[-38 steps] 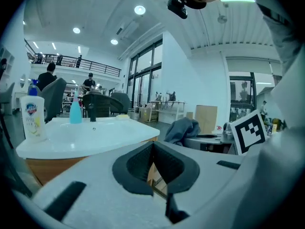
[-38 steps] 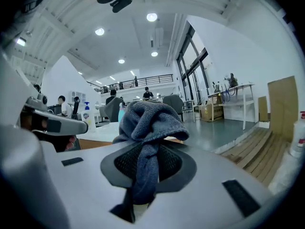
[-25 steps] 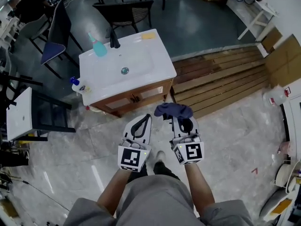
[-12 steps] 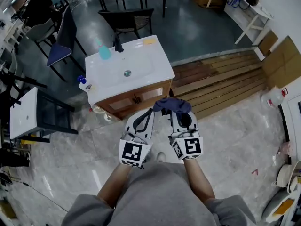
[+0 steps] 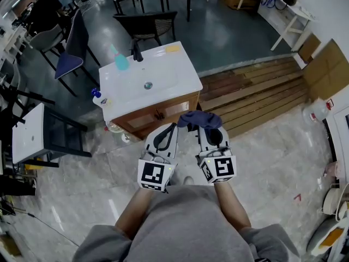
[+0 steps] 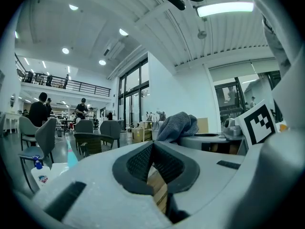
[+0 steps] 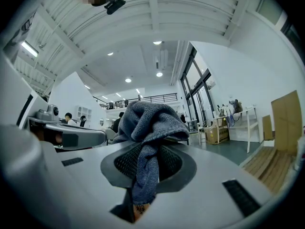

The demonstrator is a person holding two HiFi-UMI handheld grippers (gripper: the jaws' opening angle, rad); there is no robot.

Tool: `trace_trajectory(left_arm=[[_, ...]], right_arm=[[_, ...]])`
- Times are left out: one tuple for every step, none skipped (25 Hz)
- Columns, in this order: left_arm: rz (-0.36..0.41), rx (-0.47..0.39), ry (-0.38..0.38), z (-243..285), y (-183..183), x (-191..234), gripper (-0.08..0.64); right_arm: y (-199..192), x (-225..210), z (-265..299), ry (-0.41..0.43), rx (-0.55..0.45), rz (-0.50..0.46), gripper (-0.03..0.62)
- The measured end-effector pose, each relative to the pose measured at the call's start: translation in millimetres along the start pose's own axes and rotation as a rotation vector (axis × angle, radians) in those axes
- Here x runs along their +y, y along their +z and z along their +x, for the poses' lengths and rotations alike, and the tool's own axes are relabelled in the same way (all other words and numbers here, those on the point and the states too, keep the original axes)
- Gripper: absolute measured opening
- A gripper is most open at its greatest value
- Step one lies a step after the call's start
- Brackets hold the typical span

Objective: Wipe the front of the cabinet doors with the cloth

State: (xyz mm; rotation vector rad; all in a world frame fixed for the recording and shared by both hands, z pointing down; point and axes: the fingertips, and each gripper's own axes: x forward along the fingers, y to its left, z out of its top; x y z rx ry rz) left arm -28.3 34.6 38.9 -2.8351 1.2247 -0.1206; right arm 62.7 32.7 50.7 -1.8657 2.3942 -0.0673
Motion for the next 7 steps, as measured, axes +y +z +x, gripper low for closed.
trace_trajectory(left_arm=[[0.001, 0.001, 0.000, -0.3, 0.0, -0.4, 0.008], [0.002, 0.001, -0.001, -0.8, -0.2, -0.6, 0.008], [0.002, 0.001, -0.001, -1.2, -0.6, -0.6, 0.008], [0.001, 0.001, 0.000, -1.5, -0.9, -0.3, 0.008], [0.000, 0.001, 0.000, -1.7, -1.2, 0.1, 0.008], [-0.002, 0.000, 0.001, -1.8, -1.5, 0.7, 0.008], [-0.005, 0.000, 0.002, -1.8, -1.7, 1.3, 0.008]], right_arm=[[0.3, -0.3, -0.3, 0.000, -0.001, -0.001, 0.063], [0.3, -0.2, -0.5, 0.000, -0.001, -0.001, 0.063], [0.1, 0.2, -0.6, 0.001, -0.001, -0.002, 0.063], [-0.2, 0.8, -0.7, 0.002, 0.000, -0.003, 0.063], [-0.3, 1.5, -0.5, 0.003, 0.000, -0.005, 0.063], [-0.4, 2.1, -0.2, 0.004, -0.001, -0.006, 0.062], [-0.5, 2.7, 0.1, 0.006, -0.001, -0.008, 0.063]])
